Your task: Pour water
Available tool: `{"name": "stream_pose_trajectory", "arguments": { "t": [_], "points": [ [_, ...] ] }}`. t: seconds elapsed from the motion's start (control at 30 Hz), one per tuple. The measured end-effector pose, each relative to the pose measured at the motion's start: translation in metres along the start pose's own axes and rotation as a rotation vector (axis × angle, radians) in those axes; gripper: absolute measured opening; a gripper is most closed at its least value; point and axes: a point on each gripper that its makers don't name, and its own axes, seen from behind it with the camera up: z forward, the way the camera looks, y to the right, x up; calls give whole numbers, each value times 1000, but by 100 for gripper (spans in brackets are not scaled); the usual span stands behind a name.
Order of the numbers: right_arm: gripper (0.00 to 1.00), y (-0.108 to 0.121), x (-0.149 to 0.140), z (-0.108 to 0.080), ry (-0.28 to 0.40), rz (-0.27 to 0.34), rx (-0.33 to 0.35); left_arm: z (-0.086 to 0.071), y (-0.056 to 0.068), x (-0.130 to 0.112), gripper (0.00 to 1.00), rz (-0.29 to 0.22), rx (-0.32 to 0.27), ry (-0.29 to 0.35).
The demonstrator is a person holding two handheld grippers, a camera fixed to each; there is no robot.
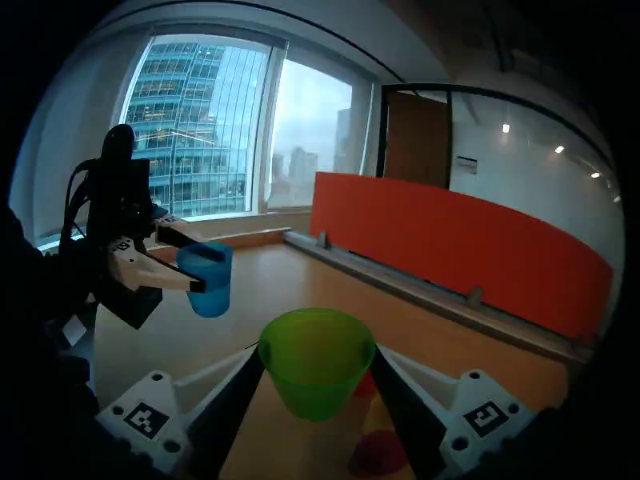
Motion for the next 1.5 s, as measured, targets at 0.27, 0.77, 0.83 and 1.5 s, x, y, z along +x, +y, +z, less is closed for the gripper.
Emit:
{"name": "stream_pose_trajectory", "arguments": {
  "t": [0.27, 0.77, 0.83, 1.5],
  "points": [
    [93, -1, 11, -2, 59, 4, -13, 1, 0, 24, 86, -24, 4, 79],
    [93, 3, 33, -7, 151, 26, -35, 2, -3, 48, 86, -6, 20, 146],
    [93, 3, 34, -7, 156, 22, -34, 2, -2, 50, 86, -2, 19, 147],
    [93, -5, 45, -9, 191, 17, 13, 7, 10, 64, 86, 16, -22, 155]
  ]
}}
